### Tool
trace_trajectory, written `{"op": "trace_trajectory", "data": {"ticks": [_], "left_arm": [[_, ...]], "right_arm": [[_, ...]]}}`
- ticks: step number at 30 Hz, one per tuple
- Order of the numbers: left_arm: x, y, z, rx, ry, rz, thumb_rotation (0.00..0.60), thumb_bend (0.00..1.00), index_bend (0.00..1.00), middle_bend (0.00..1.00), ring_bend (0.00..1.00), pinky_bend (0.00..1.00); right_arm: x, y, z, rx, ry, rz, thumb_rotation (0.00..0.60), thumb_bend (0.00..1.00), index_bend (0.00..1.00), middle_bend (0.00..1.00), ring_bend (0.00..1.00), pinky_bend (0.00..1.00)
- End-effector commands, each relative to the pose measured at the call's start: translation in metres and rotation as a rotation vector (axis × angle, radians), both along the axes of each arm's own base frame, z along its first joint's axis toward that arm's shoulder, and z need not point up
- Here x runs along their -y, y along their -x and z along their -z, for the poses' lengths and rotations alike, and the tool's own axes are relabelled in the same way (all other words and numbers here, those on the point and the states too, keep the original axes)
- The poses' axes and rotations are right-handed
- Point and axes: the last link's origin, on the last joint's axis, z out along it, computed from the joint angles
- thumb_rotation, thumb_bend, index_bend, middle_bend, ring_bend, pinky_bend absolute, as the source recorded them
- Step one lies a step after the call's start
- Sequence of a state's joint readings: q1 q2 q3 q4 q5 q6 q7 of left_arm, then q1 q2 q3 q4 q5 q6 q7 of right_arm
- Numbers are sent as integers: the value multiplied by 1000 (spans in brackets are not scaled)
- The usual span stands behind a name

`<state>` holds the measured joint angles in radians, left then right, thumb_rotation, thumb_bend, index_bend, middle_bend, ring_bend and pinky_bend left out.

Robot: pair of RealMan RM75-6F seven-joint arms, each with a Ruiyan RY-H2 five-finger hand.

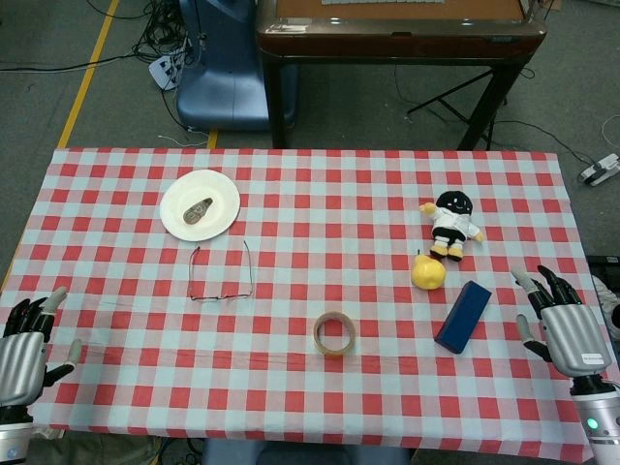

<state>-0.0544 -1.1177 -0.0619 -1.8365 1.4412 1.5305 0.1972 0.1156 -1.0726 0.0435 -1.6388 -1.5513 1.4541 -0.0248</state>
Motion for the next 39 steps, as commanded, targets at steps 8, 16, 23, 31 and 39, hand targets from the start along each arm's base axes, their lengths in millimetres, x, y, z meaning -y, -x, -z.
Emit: {"op": "trace_trajectory", "data": {"ticks": [8,16,23,31,39], "left_arm": [[0,2,2,-3,6,-10,600,431,56,155,125,47],[-9,1,2,-11,5,7,600,431,56,155,126,47],[-34,-11,11,4,52,86,600,431,58,313,293,132],[-69,-37,39,-13,265,225,600,431,115,815,694,812],[-106,-70,77,-34,453,312,600,431,123,999,940,996]], "right_arm": [[1,0,0,-2,-3,-2,600,492,76,246,65,145],[3,-1,-3,-7,7,-6,600,491,76,247,65,145],[8,-5,-7,-16,16,-21,600,492,76,246,65,145],[10,-8,-6,-26,6,-22,600,491,76,246,65,145],[9,-7,-5,-28,1,-7,600,492,76,247,65,145]]}}
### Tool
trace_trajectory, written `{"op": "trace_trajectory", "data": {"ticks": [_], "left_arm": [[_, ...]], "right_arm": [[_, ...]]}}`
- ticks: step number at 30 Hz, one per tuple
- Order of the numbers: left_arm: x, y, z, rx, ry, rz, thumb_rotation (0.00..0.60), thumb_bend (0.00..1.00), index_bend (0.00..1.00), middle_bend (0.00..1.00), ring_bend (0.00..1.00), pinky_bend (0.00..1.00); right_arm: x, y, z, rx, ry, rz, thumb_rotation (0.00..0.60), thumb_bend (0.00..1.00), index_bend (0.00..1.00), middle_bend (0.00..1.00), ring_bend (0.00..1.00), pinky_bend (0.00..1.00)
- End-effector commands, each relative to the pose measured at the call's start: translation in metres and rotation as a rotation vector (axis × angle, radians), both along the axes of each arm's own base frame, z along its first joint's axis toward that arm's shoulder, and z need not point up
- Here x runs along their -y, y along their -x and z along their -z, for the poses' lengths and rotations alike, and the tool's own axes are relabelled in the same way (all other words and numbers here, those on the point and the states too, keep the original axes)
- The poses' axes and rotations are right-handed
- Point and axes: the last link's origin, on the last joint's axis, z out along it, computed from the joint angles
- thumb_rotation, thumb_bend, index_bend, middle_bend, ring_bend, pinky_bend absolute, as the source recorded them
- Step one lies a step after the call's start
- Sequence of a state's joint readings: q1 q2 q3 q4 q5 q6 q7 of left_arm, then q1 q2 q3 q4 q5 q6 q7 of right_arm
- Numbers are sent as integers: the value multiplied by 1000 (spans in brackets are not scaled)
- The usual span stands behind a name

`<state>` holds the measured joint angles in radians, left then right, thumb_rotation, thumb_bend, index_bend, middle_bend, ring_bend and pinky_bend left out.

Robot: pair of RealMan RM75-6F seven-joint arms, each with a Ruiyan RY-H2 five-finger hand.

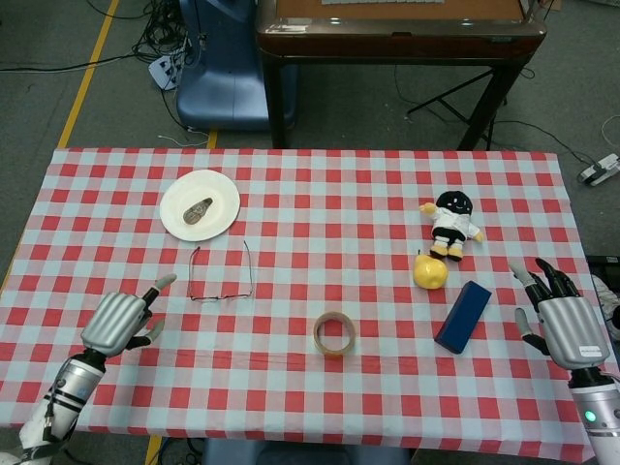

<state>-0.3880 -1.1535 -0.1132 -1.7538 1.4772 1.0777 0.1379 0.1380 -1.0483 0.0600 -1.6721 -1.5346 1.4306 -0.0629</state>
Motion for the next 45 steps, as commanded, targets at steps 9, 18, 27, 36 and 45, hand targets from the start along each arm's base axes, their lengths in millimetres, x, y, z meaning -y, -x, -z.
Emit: {"op": "trace_trajectory", "data": {"ticks": [9,18,27,36,45], "left_arm": [[-45,-40,47,-75,219,0,600,471,91,1000,1000,1000],[-64,-55,71,-131,295,-57,600,537,84,1000,1000,1000],[-67,-63,87,-198,350,-94,600,542,88,1000,1000,1000],[-56,-58,88,-275,387,-104,600,543,106,1000,1000,1000],[-38,-33,75,-321,405,-153,600,543,132,1000,1000,1000]], "right_arm": [[-1,4,-1,1,2,18,600,492,76,246,65,145],[0,6,0,5,-2,26,600,492,76,247,65,145],[-1,10,0,5,0,41,600,491,76,247,65,145],[-3,12,-1,7,3,49,600,492,76,246,65,145],[-3,9,-1,7,-1,40,600,492,76,247,65,145]]}}
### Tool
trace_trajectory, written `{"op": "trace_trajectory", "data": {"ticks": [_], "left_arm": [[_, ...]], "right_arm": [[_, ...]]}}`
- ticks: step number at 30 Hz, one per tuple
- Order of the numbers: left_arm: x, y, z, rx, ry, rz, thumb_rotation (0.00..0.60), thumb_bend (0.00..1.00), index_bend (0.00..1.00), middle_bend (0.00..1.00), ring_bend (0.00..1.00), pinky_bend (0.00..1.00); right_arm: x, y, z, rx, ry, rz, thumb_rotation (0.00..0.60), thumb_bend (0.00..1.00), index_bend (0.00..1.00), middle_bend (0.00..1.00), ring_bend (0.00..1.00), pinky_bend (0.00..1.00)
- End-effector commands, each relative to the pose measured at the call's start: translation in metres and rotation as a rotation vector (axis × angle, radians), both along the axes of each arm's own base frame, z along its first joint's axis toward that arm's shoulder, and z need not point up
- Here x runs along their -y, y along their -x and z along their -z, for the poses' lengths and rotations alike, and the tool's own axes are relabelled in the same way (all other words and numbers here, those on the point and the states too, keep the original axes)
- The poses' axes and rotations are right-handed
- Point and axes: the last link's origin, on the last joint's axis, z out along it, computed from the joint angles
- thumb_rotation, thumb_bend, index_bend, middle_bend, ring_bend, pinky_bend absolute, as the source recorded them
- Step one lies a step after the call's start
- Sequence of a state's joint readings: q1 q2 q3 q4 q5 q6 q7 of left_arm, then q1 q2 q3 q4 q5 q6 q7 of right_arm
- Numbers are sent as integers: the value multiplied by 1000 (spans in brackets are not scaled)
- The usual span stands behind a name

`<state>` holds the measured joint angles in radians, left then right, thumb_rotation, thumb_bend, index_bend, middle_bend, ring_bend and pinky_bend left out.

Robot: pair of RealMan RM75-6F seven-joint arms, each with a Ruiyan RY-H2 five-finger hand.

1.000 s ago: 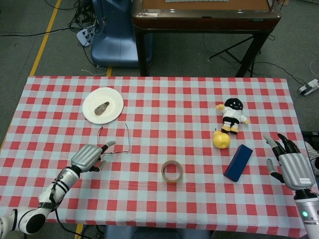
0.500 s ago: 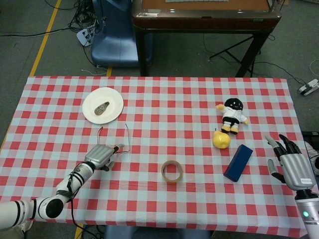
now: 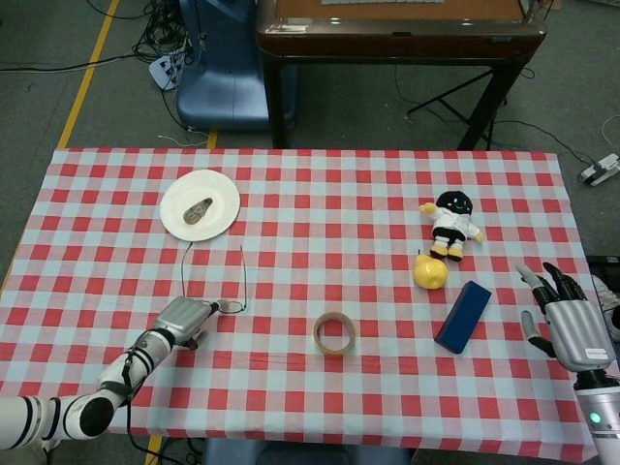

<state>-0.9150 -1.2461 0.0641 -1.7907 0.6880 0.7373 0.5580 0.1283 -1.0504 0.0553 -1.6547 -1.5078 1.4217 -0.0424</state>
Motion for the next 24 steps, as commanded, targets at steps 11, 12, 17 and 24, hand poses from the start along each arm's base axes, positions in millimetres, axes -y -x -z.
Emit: {"op": "trace_trajectory", "data": {"ticks": [11,12,17,24], "left_arm": [[33,28,-38,99,-116,-41,600,543,146,1000,1000,1000],[37,30,-42,108,-126,-39,600,543,146,1000,1000,1000],[56,46,-60,122,-163,-52,600,543,147,1000,1000,1000],[74,70,-82,87,-213,-101,600,544,194,1000,1000,1000]], "right_arm": [[0,-3,1,-1,-2,-6,600,492,76,247,65,145],[0,-3,1,-1,-2,-6,600,491,76,247,65,145],[2,-2,2,-2,-6,-6,600,492,76,246,65,145],[3,-2,3,0,-8,-8,600,492,76,246,65,145]]}}
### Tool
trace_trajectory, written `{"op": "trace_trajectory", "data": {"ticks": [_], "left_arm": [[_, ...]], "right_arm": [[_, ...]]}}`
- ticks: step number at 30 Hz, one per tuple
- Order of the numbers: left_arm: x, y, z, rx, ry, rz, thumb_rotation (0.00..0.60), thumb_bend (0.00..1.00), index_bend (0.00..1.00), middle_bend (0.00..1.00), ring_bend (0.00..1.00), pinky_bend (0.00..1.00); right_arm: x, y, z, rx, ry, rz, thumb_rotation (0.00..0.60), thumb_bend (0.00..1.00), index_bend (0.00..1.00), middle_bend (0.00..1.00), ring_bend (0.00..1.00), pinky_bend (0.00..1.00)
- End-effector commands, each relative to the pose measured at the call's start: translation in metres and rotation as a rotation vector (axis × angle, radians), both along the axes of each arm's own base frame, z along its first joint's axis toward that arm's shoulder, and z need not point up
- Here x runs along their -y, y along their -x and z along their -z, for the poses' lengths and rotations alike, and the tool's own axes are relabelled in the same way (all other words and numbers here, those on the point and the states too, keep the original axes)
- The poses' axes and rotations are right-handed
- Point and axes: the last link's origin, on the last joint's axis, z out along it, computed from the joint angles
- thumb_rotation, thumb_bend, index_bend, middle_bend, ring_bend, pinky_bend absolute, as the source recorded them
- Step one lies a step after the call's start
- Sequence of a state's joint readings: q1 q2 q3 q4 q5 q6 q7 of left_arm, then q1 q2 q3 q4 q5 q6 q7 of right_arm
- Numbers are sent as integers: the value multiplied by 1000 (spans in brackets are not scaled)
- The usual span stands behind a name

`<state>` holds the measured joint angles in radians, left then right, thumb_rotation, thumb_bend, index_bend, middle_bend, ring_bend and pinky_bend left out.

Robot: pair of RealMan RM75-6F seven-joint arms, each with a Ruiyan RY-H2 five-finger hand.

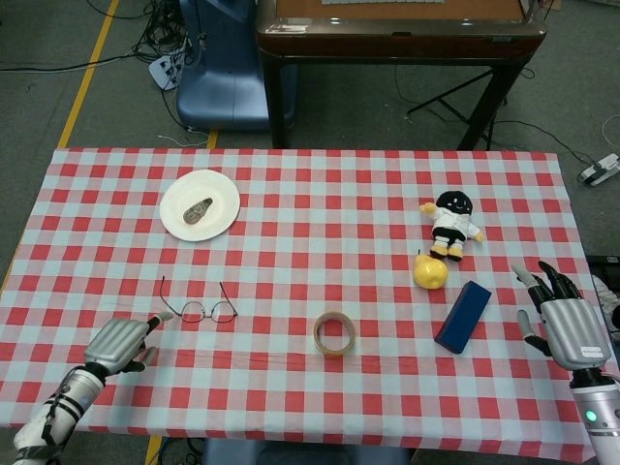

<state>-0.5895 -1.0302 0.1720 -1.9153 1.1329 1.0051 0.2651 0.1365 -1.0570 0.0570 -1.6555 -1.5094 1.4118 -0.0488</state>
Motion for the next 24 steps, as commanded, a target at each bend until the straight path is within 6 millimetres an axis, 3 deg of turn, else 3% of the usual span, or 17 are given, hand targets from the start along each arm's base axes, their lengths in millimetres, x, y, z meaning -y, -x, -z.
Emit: {"op": "trace_trajectory", "data": {"ticks": [1,4,10,16,24], "left_arm": [[7,11,-9,-24,-19,-26,600,543,194,1000,1000,1000],[5,19,-16,-47,-80,-42,600,543,167,1000,1000,1000],[-3,20,-12,10,-183,-58,600,543,0,1000,1000,1000],[-13,12,-1,55,-180,-44,600,543,0,1000,1000,1000],[-21,-14,14,94,-151,4,600,544,0,1000,1000,1000]], "right_arm": [[0,0,-1,-1,2,-2,600,492,76,247,65,145],[0,0,0,1,1,-2,600,491,76,246,65,145],[-1,0,1,5,-4,-2,600,492,76,247,65,145],[-2,0,0,5,0,-1,600,492,76,246,67,145],[-5,1,-2,3,6,7,600,492,76,246,72,145]]}}
